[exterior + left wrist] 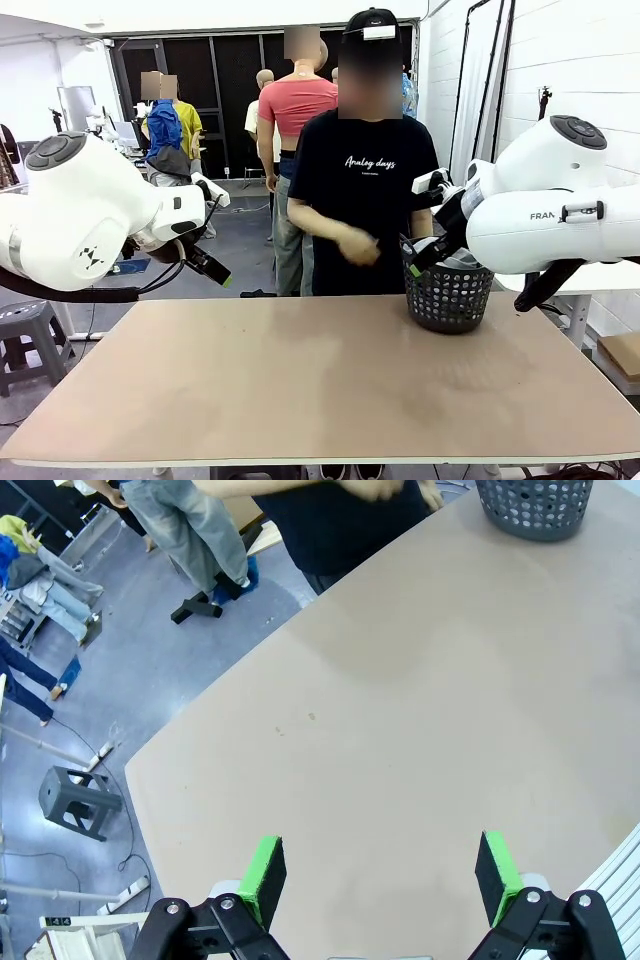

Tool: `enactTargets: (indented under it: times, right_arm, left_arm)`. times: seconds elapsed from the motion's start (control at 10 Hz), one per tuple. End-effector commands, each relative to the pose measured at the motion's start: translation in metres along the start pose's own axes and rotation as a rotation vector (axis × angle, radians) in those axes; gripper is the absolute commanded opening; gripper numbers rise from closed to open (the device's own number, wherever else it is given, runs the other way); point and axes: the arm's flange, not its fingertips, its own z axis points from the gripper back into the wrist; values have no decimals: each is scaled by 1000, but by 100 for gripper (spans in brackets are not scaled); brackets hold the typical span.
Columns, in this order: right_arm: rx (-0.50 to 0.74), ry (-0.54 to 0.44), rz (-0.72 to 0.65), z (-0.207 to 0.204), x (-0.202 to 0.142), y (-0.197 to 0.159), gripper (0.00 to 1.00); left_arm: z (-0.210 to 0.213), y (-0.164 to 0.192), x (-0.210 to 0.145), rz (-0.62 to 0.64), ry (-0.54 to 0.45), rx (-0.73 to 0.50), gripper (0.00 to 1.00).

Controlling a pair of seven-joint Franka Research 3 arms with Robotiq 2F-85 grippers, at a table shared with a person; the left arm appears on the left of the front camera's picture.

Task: Fold the training pants.
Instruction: Grab both ends of the Training pants handed by a person.

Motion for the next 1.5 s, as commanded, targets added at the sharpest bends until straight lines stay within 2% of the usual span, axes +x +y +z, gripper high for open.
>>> enactTargets:
  times: [0.0,1.4]
  right_arm:
    - [-2,-7,0,1,1,0,100]
    - [-2,-7,0,1,1,0,100]
  left_arm:
    - [-2,2,1,-13,-11,6,100]
    - [-2,2,1,-13,-11,6,100]
